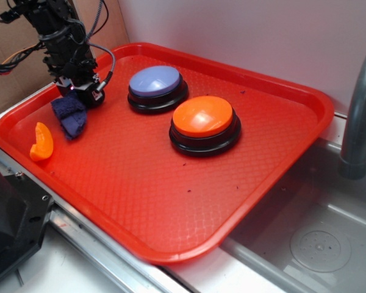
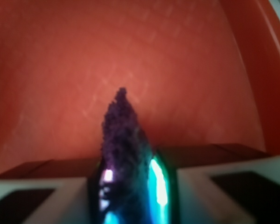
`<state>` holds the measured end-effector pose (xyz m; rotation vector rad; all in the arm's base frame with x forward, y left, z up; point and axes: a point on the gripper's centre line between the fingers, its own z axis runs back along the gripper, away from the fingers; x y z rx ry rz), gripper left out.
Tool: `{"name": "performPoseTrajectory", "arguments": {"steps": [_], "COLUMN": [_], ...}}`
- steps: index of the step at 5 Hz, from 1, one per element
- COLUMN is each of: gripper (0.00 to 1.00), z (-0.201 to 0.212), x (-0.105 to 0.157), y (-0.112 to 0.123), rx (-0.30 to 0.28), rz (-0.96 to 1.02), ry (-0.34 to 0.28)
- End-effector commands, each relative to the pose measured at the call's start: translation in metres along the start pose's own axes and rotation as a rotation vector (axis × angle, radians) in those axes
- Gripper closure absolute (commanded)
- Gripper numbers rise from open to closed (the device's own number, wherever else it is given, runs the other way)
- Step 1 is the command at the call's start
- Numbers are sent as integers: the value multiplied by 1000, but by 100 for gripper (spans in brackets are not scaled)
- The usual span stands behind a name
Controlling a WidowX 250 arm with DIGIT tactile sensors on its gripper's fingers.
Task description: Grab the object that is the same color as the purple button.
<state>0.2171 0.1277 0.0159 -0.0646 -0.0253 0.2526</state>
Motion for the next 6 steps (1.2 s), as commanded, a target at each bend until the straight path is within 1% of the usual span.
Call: {"name": "performPoseTrajectory", "arguments": {"steps": [1,2,3,4,5,6], "gripper": [100,100,100,100,100,100], "z": [75,102,120,131,130,130], "x": [14,3,-18,-36,-42,-35], "y": [-49,-86,-112,-127,-135,-131], "rx": [103,60,24,-4,7,15], "rz": [-60,-185,-241,-296,-308,-290], "ry": [-67,-60,-83,-71,-12,0]}}
